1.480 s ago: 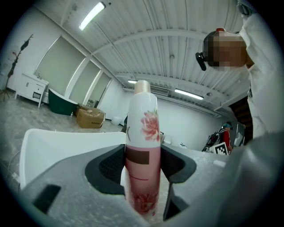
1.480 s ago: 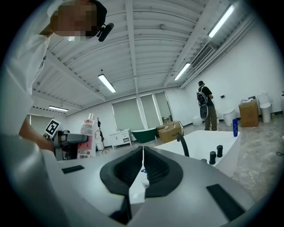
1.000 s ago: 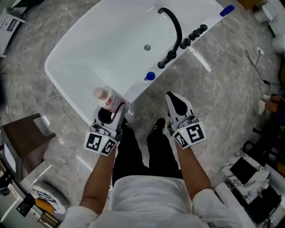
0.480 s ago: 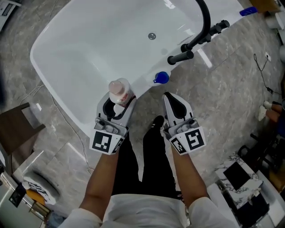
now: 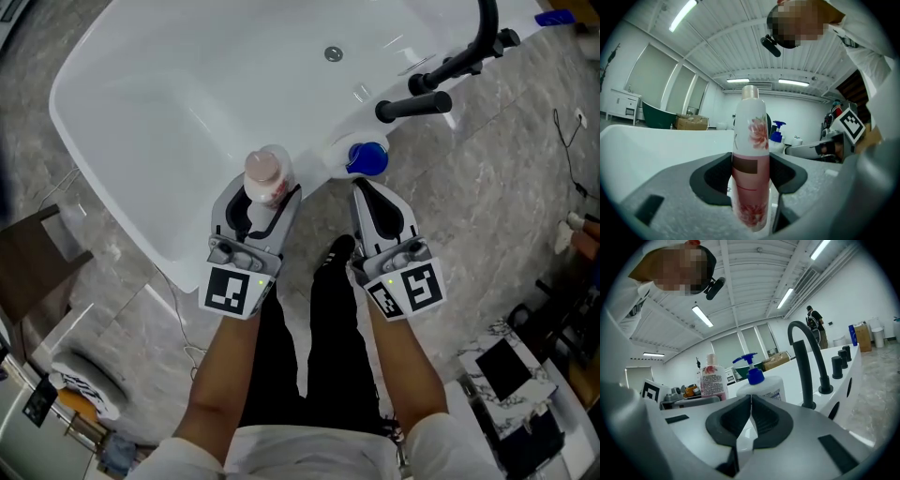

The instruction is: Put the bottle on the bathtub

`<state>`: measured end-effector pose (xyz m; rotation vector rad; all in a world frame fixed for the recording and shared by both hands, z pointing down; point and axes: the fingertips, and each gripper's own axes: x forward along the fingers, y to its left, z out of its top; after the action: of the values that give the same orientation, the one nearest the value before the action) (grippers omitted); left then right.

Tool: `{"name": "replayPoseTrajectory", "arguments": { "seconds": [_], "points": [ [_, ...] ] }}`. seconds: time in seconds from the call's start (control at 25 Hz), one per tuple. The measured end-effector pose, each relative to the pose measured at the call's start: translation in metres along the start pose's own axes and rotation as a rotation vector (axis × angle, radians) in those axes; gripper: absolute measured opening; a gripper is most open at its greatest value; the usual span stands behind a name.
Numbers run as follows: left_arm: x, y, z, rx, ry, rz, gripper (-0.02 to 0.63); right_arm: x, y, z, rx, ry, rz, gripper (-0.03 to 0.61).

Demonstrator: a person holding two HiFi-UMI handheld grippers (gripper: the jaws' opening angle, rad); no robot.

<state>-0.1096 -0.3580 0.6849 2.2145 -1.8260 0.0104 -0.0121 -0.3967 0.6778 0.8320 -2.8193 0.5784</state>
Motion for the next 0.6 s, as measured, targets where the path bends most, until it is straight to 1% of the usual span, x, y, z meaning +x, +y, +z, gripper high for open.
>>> {"name": "replayPoseTrajectory", "arguments": {
  "seconds": [0.2,0.4,0.6],
  "points": [
    [0.006,-0.005,-0.013,0.069,0.018,-0.029,0.23,0.004,-0.001,-0.012,0.01,-0.007,-0.007,0.018],
    [0.009,-0.006,-0.023,0.07,0.016,-0.034,0.23,0.005,0.0,-0.024,0.01,-0.003,-0.003,0.018],
    [0.009,-0.008,-0.027,0.099,-0.001,-0.056,0.23,0.004,-0.001,-0.031,0.01,0.007,-0.002,0.018]
  ]
}}
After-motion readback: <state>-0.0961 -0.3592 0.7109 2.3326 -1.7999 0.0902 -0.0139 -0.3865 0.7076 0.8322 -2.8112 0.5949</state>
